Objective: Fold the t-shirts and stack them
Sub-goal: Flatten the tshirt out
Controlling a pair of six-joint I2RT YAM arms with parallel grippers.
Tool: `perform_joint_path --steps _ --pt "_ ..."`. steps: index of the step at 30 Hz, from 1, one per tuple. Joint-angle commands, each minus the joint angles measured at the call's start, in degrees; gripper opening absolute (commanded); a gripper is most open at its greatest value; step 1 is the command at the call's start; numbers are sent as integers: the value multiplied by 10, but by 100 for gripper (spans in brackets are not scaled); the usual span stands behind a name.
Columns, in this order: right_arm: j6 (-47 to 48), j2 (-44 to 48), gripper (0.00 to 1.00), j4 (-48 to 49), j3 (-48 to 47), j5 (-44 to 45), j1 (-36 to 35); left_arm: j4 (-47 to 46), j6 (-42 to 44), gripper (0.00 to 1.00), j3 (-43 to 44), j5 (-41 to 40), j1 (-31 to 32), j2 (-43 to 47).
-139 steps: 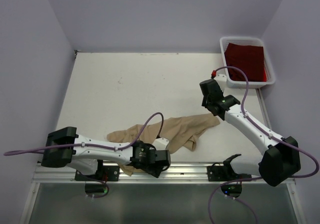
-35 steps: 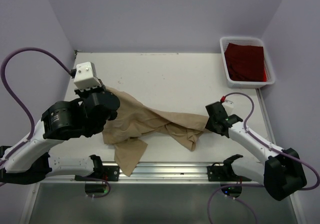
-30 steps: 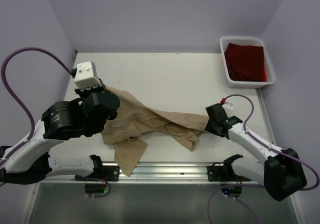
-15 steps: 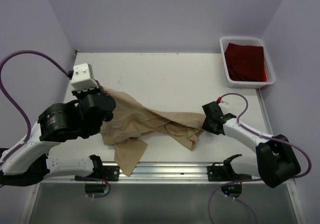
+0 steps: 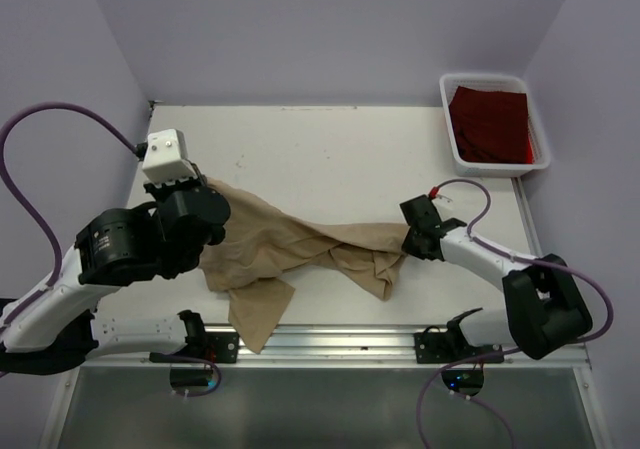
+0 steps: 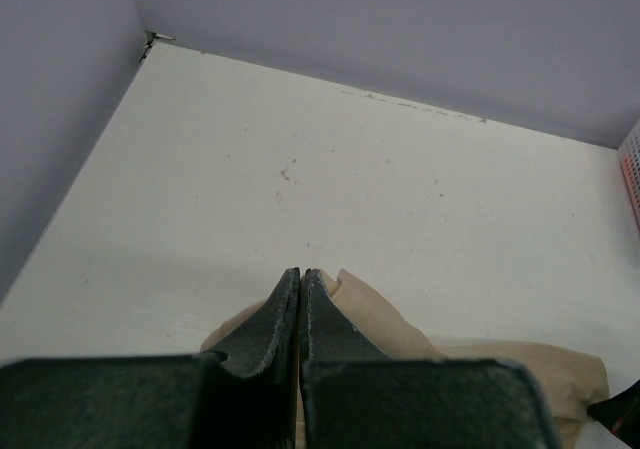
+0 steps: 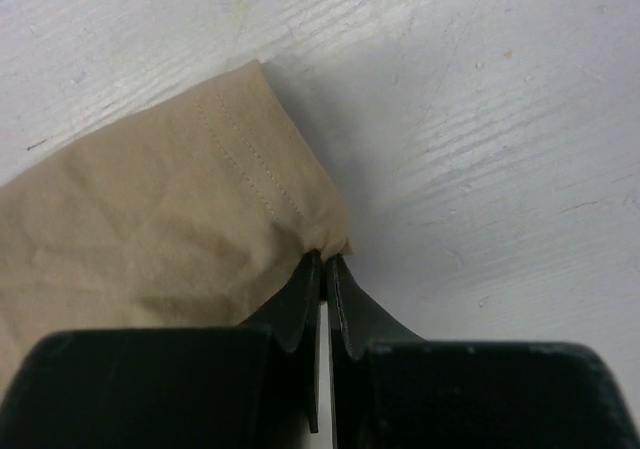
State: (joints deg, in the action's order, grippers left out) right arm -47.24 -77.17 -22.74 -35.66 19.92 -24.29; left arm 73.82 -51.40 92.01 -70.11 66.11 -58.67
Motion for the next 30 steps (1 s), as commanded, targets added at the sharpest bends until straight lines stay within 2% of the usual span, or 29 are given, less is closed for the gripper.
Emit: perform_joint_path --steps 1,2,6,11,15,23,30 --pt "21 40 0 -25 -29 -16 0 -27 7 0 3 -16 -3 14" --pt "30 89 0 -39 -61 -11 -1 -30 11 0 3 -16 -3 14" --pt "79 190 0 -98 -162 31 1 -60 54 0 -2 -14 -4 21" --pt "137 223 0 -161 -303 62 0 -172 160 0 -17 21 -3 29" --pt "168 249 0 -172 -352 65 0 -277 276 0 -16 78 -3 42" --pt "218 271 0 -194 -475 60 0 -367 426 0 106 173 -3 42" --pt "269 298 0 -194 -571 49 0 -376 469 0 208 270 -3 37"
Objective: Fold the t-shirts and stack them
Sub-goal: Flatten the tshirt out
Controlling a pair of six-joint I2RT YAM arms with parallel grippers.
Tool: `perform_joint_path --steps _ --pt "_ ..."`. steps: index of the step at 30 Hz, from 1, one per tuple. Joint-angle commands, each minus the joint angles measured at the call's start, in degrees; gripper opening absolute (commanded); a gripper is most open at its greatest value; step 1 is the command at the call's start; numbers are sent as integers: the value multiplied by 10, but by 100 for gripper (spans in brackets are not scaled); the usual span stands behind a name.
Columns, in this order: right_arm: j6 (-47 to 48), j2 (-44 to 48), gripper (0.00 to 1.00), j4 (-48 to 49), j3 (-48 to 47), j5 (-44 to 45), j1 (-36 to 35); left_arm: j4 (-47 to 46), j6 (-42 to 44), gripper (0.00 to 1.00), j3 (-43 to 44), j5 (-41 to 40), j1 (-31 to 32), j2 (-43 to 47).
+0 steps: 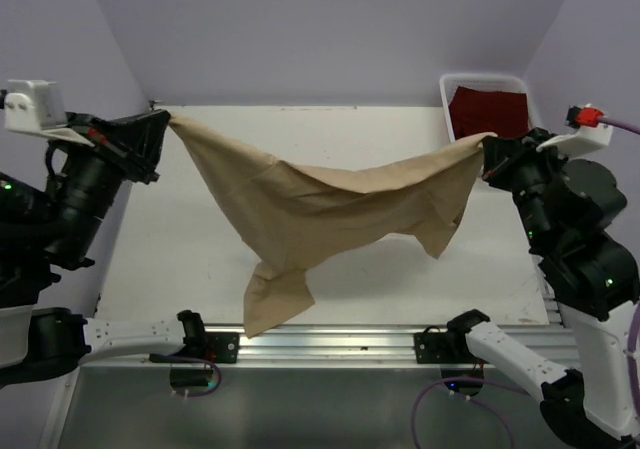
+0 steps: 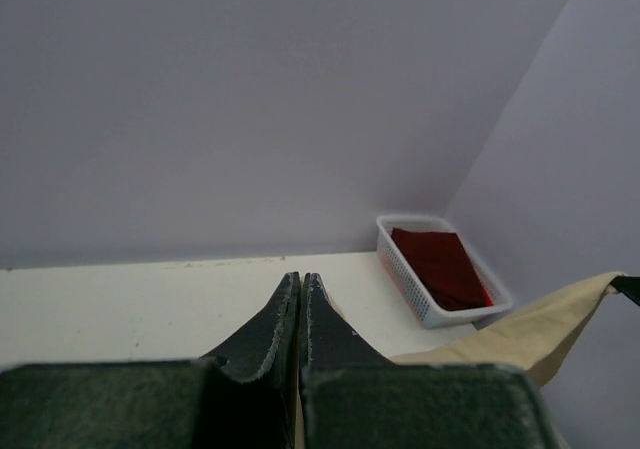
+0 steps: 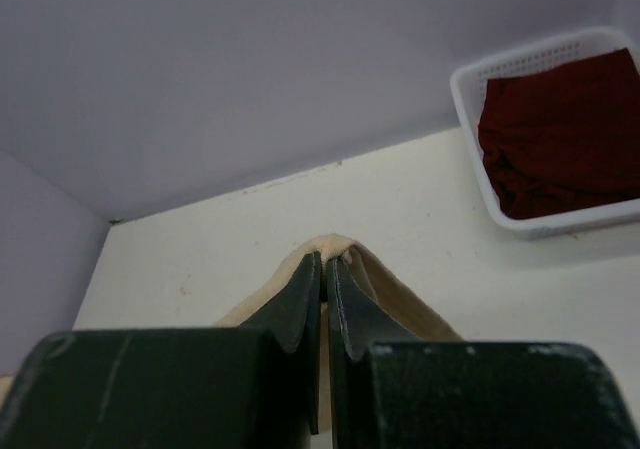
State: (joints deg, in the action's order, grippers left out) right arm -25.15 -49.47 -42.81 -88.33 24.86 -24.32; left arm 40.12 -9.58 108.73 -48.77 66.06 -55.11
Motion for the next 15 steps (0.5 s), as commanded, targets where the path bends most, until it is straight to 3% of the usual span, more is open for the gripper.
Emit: perform_joint_path --steps 1,7,11,15 --pt "56 25 0 10 -60 -10 0 -36 54 0 59 67 -2 2" --pt "118 96 0 45 -72 -56 1 -29 62 0 86 241 -25 13" --pt "137 144 0 76 -49 -27 1 -29 71 0 73 370 -131 1" --pt "149 76 0 9 -79 7 1 -41 69 0 50 374 -210 -29"
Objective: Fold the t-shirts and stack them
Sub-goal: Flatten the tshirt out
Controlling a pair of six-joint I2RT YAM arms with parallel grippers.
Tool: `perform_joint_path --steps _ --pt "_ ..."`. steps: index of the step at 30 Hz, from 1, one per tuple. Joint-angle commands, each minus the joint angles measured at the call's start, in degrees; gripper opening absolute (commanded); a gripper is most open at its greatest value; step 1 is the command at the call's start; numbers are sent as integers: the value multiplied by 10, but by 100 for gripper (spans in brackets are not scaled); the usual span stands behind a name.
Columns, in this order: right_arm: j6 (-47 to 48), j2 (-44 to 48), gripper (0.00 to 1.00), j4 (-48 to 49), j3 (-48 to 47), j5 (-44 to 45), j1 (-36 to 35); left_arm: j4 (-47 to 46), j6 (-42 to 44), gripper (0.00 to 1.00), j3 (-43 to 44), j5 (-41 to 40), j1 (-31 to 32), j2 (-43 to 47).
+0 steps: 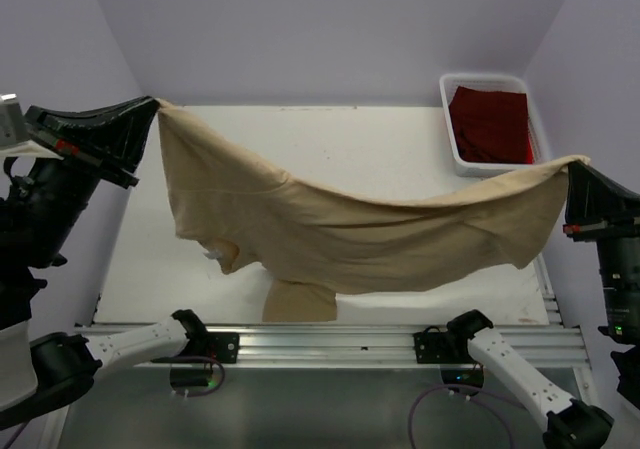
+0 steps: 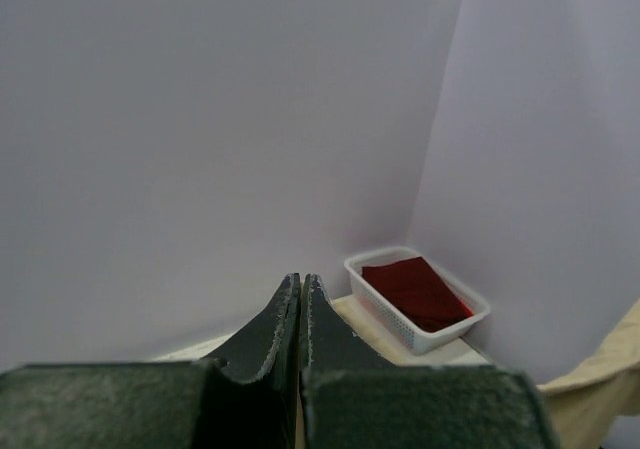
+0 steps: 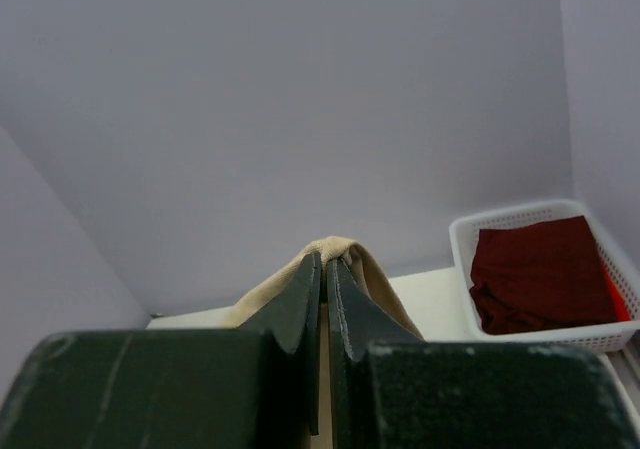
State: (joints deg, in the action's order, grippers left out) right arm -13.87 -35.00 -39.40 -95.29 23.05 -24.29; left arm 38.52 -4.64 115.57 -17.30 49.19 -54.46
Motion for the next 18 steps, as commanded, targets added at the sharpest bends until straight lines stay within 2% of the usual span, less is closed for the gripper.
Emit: perform_joint_path --steps 1,6,8,10,11,13,14,15,16,18 --pt "40 -81 0 -30 -7 25 0 -30 19 0 -23 41 -44 -52" --pt "67 -155 0 -13 16 42 1 -70 44 0 -32 -48 -44 -128" --pt "72 -211 0 -10 13 52 0 -80 81 0 -25 -93 -44 -179" --pt "76 -254 0 -9 -2 60 1 -79 92 0 5 -90 -54 -241" --pt "76 -293 0 -8 -8 60 0 -62 77 0 22 -41 -99 -263" --pt "75 -331 0 -5 -31 53 0 -64 34 0 38 7 -162 -305" --pt "72 -363 0 2 -40 47 3 -64 18 0 40 50 -228 -320" --pt "72 -378 0 6 -58 43 4 -62 6 0 53 73 -260 -339" --pt "73 -392 0 8 -70 41 6 -59 -9 0 59 86 -318 -374" --pt "78 -436 0 9 -112 42 11 -58 -19 0 74 92 -361 -404"
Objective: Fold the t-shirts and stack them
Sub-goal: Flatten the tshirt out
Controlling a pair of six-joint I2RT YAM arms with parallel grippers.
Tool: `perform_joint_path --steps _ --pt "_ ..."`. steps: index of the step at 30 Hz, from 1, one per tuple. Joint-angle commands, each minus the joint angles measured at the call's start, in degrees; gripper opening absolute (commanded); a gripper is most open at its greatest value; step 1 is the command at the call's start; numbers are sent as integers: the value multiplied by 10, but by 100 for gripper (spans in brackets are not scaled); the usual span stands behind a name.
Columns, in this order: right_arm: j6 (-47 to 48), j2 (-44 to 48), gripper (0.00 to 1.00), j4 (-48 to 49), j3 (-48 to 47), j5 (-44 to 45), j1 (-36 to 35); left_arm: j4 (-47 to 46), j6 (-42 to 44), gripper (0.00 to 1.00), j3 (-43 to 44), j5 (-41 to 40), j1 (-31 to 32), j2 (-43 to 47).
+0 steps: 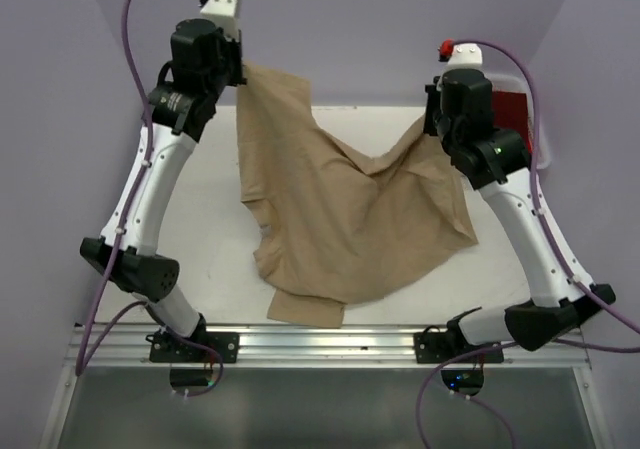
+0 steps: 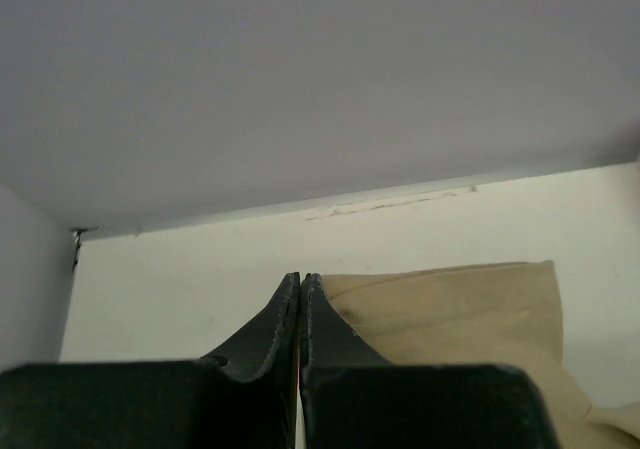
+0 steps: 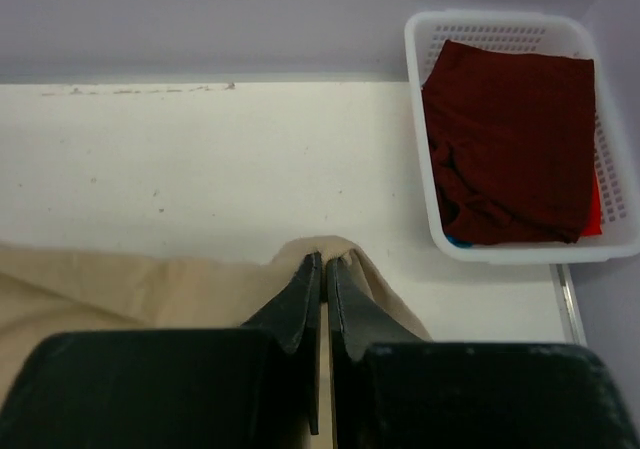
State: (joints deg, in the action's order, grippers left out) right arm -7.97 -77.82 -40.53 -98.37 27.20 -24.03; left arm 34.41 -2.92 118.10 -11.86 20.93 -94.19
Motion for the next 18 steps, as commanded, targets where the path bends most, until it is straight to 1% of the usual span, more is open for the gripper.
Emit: perform_joint_path --steps 1,3,5,8,9,10,11,12,13,14,15,16,17,18 --pt "23 -25 0 20 -95 0 13 -21 -38 0 49 38 -106 -25" --pt "28 -64 0 16 -133 -7 22 -29 -37 0 39 38 -126 -33" --pt "33 -79 0 12 -151 -10 33 -55 -29 0 14 40 -146 -20" --pt "46 -81 0 33 -151 -7 36 -70 -20 0 -23 45 -164 10" --pt "49 -74 0 41 -138 -18 36 -72 -19 0 -39 46 -165 36" --pt "52 -49 0 49 -130 -29 36 -77 -17 0 -51 51 -166 54" --pt "70 -30 0 82 -114 -35 36 -88 -17 0 -80 71 -166 75" --pt "75 -7 0 105 -68 -48 36 -96 -18 0 -99 77 -165 99" --pt "75 55 0 130 -40 -70 35 -105 -17 0 -118 82 -163 159" --pt "94 85 0 182 -10 -79 34 -119 -12 0 -157 78 -160 193" --pt "97 123 0 205 44 -104 35 -128 -4 0 -176 68 -152 267" --pt "101 154 0 221 66 -119 35 -137 21 0 -195 55 -119 305" --pt "109 216 0 244 85 -137 34 -144 26 0 -211 58 -97 340" --pt "107 242 0 251 112 -152 34 -136 27 0 -207 67 -79 396"
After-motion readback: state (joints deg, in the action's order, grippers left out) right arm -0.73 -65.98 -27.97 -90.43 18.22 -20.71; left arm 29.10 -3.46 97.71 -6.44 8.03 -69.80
